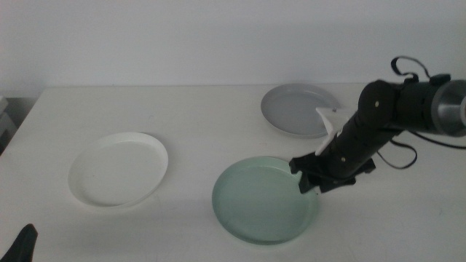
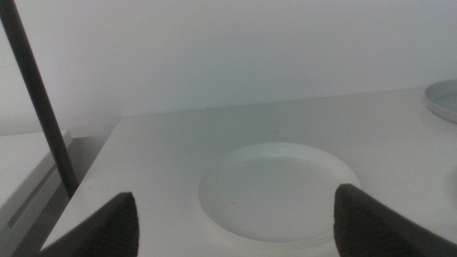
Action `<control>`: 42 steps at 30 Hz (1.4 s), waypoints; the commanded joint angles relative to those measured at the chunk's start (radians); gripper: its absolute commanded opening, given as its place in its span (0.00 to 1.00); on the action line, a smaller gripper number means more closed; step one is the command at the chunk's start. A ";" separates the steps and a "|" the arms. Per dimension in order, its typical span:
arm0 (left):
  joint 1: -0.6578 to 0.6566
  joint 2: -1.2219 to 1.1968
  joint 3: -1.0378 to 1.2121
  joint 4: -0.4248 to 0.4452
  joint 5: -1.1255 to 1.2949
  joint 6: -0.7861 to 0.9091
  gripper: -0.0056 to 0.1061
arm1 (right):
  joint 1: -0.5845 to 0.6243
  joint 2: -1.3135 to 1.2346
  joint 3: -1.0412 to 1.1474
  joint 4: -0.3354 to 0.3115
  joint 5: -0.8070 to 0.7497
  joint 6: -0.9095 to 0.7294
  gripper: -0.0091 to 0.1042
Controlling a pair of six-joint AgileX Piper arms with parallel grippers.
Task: Stack the three bowls on top of each other.
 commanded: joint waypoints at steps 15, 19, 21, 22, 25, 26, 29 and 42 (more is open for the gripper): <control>-0.008 -0.013 -0.005 -0.011 -0.082 -0.008 0.99 | -0.153 0.045 -0.511 -0.304 0.091 0.173 0.60; -0.008 -0.013 -0.005 -0.011 -0.082 -0.008 0.99 | -0.174 0.185 -0.696 -0.322 0.150 0.173 0.60; -0.008 -0.013 -0.005 -0.011 -0.082 -0.008 0.99 | -0.184 0.261 -0.790 -0.338 0.176 0.180 0.60; -0.008 -0.013 -0.005 -0.011 -0.082 -0.008 0.99 | -0.188 0.290 -0.836 -0.344 0.191 0.183 0.60; -0.008 -0.013 -0.005 -0.011 -0.082 -0.008 0.99 | -0.199 0.395 -0.954 -0.349 0.235 0.183 0.60; -0.008 -0.013 -0.005 -0.011 -0.082 -0.008 0.99 | -0.201 0.427 -0.990 -0.349 0.250 0.183 0.60; -0.008 -0.013 -0.005 -0.011 -0.082 -0.008 0.99 | -0.202 0.495 -1.069 -0.353 0.279 0.182 0.58; -0.008 -0.013 -0.005 -0.011 -0.082 -0.008 0.99 | -0.201 0.524 -1.092 -0.356 0.258 0.139 0.07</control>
